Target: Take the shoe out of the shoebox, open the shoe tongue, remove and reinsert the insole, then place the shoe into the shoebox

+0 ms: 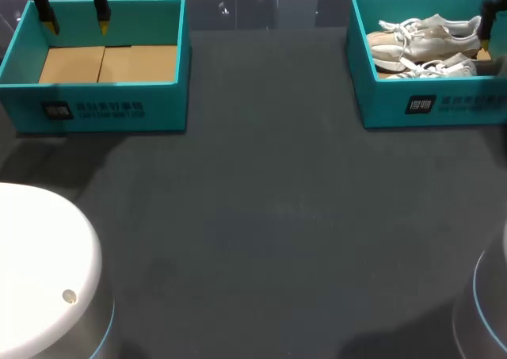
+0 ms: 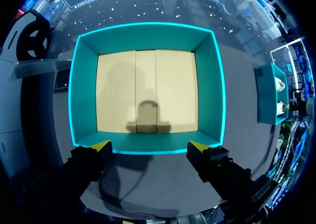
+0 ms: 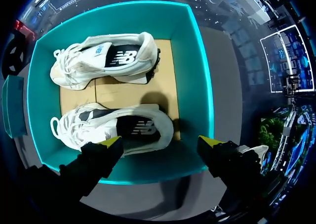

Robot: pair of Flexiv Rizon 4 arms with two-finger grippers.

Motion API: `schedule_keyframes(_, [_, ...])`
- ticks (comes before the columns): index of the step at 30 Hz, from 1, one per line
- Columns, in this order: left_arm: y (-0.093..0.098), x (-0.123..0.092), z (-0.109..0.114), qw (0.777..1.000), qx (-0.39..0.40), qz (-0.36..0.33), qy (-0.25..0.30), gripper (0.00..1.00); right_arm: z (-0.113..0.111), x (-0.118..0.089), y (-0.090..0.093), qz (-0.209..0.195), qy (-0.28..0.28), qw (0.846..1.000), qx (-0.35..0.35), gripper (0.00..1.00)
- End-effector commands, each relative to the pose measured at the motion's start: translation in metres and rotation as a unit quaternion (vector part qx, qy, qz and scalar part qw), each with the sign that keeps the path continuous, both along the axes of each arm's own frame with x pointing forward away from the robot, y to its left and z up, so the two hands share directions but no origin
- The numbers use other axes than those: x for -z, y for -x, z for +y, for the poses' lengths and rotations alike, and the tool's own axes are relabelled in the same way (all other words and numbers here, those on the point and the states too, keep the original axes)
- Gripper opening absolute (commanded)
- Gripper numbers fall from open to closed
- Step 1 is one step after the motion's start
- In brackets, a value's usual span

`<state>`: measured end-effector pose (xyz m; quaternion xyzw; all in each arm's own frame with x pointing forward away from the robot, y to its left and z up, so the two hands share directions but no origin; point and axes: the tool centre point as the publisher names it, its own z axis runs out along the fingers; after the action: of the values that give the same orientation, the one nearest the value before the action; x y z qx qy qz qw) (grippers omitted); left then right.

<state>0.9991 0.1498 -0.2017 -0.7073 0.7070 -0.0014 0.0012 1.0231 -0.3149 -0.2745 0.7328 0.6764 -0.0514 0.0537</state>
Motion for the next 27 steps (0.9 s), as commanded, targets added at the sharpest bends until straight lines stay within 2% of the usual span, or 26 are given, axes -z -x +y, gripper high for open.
schedule_keyframes(1, [0.000, -0.001, 0.000, 1.000, 0.000, 0.001, 0.000, 1.00, -0.005, 0.011, -0.006, 0.006, -0.005, 1.000, -0.002, 1.00])
schedule_keyframes(19, [0.000, -0.001, 0.000, 1.000, 0.000, 0.001, 0.000, 1.00, -0.016, 0.044, 0.009, 0.025, -0.008, 0.999, -0.022, 0.98])
schedule_keyframes(27, [0.000, -0.001, 0.000, 1.000, 0.000, 0.001, 0.000, 1.00, -0.013, 0.058, 0.005, 0.021, -0.004, 0.999, -0.032, 0.86])
